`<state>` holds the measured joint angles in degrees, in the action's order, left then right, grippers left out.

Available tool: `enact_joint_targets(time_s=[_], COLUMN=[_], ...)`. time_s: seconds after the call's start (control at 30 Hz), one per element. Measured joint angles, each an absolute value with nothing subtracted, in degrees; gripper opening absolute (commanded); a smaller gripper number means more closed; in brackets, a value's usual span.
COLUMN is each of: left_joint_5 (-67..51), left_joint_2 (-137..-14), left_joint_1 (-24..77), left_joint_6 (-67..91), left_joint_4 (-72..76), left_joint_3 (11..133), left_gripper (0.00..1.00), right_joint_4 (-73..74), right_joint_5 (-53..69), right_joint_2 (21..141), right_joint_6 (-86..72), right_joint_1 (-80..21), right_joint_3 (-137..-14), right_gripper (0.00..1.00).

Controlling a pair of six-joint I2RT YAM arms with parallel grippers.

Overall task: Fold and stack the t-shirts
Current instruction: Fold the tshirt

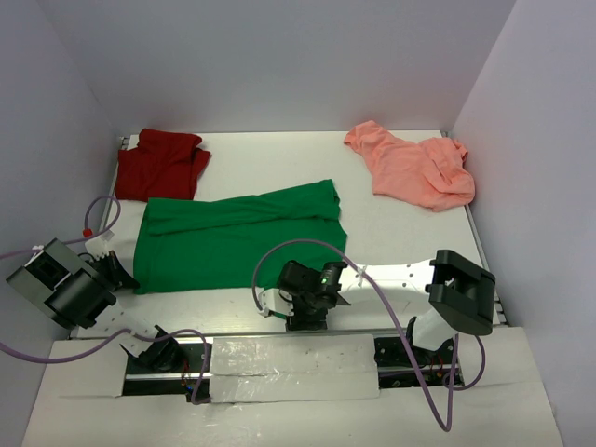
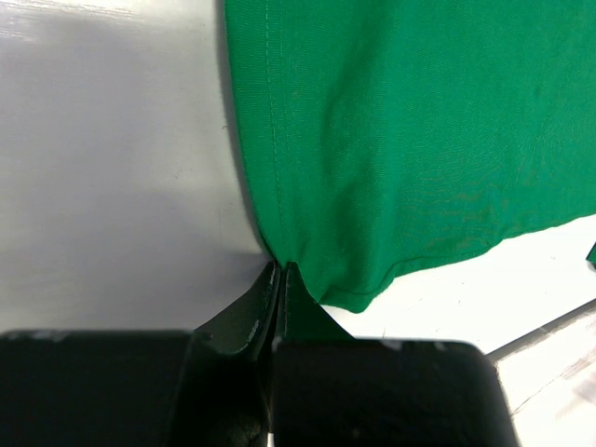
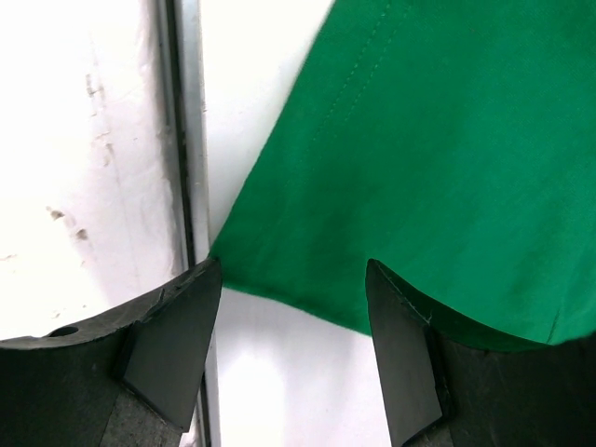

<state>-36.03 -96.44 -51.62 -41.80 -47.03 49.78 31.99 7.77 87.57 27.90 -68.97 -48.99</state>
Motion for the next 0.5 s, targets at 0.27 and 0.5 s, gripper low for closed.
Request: enact_joint_targets(time_s=[0.27,0.5], left_joint_5=[-36.3,-36.3], left_joint_2=[-96.0,-95.9], left_joint_1=[-51.6,-51.6], left_joint_6=[-42.3,-42.6], left_joint_4=[-47.0,-47.1], left_joint_3=[49.2,49.2], left_gripper=[0.00,0.00], right_joint_4=[35.0,36.8], right_joint_5=[9.9,12.6], right_joint_2=[87.6,88.4], right_joint_6=[26.7,24.9], right_joint_1=[-69.0,-69.0], right_joint_3=[-50.7,-51.7], right_gripper=[0.70,0.70])
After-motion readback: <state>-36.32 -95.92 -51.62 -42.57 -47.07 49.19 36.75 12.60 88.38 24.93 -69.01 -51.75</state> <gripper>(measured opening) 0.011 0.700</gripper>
